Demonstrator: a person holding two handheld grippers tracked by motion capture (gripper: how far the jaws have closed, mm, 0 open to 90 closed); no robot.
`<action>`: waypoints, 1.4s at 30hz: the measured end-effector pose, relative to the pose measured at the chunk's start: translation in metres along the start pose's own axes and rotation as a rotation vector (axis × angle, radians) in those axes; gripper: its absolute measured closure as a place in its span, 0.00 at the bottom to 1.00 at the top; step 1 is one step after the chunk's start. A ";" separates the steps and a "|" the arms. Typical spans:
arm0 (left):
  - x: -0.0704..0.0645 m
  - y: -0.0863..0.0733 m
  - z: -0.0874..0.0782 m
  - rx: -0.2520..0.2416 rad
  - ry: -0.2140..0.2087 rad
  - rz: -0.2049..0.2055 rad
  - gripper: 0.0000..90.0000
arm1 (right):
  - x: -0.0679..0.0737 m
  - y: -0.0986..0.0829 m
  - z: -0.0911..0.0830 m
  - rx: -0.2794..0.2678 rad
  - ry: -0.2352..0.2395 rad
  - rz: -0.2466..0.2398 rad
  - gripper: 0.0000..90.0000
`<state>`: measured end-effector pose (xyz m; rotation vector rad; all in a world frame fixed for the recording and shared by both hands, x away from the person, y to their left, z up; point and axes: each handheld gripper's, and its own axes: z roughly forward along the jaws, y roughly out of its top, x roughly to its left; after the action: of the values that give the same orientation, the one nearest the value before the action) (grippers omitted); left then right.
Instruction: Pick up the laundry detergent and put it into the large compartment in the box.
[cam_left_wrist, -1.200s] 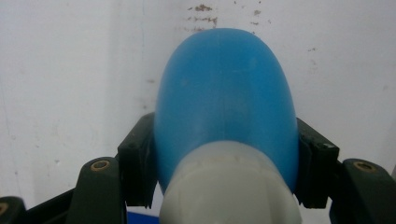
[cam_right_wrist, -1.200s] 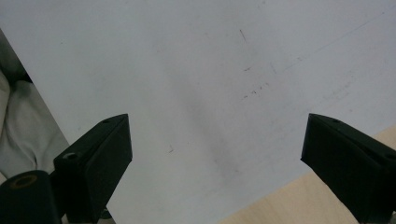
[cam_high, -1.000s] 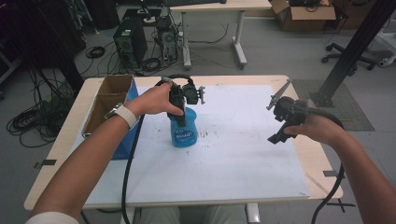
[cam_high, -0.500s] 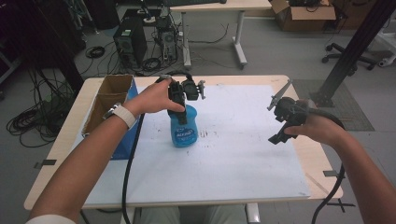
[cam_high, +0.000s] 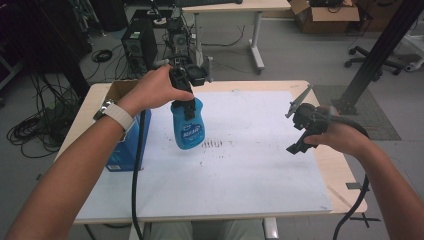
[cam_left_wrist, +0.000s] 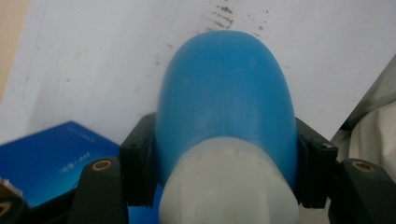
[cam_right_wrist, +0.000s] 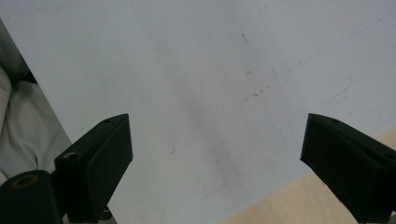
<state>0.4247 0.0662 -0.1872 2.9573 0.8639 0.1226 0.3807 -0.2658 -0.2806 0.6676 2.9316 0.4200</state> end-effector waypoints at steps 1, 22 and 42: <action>0.000 -0.002 -0.005 0.000 0.005 -0.023 0.42 | 0.000 0.000 0.000 -0.002 0.000 -0.003 0.10; 0.026 -0.036 -0.113 -0.013 0.074 -0.471 0.42 | 0.005 0.003 -0.001 -0.006 -0.005 -0.025 0.10; 0.066 -0.089 -0.148 0.033 0.160 -0.835 0.42 | 0.005 0.012 0.003 -0.007 0.002 -0.045 0.10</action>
<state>0.4194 0.1817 -0.0425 2.3703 2.0228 0.2953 0.3821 -0.2524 -0.2801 0.6000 2.9392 0.4270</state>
